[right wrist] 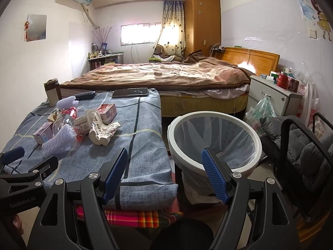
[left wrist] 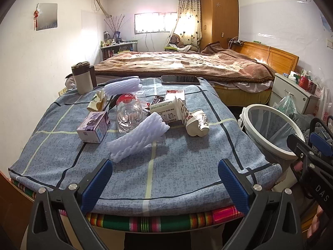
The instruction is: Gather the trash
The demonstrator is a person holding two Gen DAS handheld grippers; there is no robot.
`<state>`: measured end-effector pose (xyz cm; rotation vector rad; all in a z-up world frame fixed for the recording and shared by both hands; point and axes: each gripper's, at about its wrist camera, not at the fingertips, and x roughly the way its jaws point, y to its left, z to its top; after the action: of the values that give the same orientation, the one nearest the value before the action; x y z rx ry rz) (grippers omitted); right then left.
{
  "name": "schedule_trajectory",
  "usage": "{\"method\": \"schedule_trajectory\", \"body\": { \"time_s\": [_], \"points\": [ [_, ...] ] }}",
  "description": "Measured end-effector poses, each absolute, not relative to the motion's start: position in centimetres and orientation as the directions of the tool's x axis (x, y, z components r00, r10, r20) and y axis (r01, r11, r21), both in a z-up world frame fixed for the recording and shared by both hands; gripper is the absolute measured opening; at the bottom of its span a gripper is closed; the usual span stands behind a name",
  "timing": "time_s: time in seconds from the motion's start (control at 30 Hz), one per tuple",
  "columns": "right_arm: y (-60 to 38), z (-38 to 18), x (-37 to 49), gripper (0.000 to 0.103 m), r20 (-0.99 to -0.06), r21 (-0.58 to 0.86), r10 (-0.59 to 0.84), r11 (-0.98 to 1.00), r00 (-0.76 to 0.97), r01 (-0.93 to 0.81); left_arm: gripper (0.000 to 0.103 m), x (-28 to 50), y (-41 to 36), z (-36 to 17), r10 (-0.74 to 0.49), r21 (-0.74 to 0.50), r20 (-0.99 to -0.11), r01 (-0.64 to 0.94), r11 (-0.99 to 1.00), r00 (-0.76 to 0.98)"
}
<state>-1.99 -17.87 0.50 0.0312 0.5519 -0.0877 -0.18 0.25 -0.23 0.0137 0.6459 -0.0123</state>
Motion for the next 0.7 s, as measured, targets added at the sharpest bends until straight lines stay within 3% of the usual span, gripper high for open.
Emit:
{"method": "schedule_trajectory", "body": {
  "time_s": [0.7],
  "points": [
    [-18.26, 0.87, -2.15, 0.075, -0.521, -0.001, -0.078, 0.996, 0.85, 0.091, 0.103, -0.24, 0.25, -0.09, -0.008, 0.007, -0.606, 0.015, 1.0, 0.796]
  ]
}}
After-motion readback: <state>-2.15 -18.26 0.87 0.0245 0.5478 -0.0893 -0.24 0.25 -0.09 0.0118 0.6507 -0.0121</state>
